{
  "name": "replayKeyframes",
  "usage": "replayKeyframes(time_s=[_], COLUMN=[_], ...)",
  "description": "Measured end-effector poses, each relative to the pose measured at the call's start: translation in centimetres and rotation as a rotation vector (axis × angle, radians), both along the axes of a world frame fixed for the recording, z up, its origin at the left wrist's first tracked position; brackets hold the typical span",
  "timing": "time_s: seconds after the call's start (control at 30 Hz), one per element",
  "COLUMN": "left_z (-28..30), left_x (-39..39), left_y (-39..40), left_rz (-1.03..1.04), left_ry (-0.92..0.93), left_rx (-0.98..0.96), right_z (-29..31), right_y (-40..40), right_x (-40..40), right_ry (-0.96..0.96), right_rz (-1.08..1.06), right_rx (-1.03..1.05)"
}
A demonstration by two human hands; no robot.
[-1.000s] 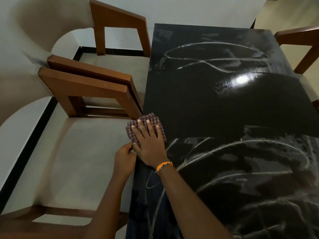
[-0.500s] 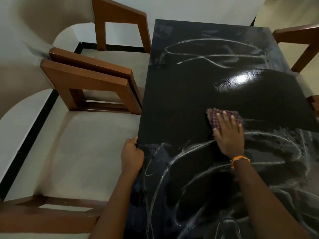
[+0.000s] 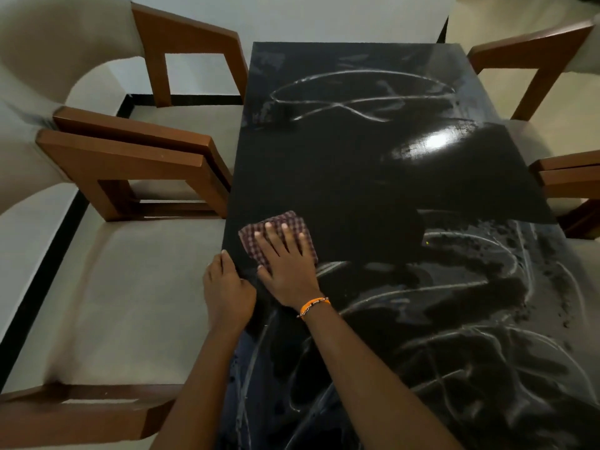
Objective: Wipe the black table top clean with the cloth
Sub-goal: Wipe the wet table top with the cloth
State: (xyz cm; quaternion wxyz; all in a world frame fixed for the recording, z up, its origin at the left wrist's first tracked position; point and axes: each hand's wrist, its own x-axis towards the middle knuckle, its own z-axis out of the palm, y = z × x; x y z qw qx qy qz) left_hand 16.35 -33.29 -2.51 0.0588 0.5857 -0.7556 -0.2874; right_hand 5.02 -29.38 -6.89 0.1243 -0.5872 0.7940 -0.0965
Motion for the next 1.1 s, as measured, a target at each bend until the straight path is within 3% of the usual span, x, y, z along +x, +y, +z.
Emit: replayKeyframes(time_s=[0.1,0.17,0.4,0.57,0.77,0.93,1.1], left_z=[0.0,-0.2,-0.2,-1.0,-1.7,-1.4,-1.5], left_x=[-2.7,-4.9,-13.5,-16.8,-16.5,-16.6,-16.8], left_y=[3.6,5.6,11.7,13.9,14.4,14.5,14.9], left_rz=[-0.069,-0.168,-0.514,-0.563,-0.541,-0.538,-0.526], left_ry=[-0.026,-0.049,-0.005,-0.089,-0.092,-0.101,-0.135], left_rx=[-0.052,-0.104,-0.129,-0.06,-0.055,-0.052,-0.075], right_z=[0.1,0.3,0.6,0.7,0.8,0.8,0.8], right_y=[2.6,5.3,19.0,27.8,26.7,18.3,9.9], right_x=[-3.2,-6.3,-21.4,-29.6,-29.2,-24.3,-19.8], right_ry=[0.036,0.05,0.112,0.132,0.074,0.041,-0.013], right_rz=[0.096,0.041,-0.385,-0.725,-1.051,-0.817,-0.295], right_rx=[-0.024,-0.039,0.017,0.042,0.012,-0.004,0.01])
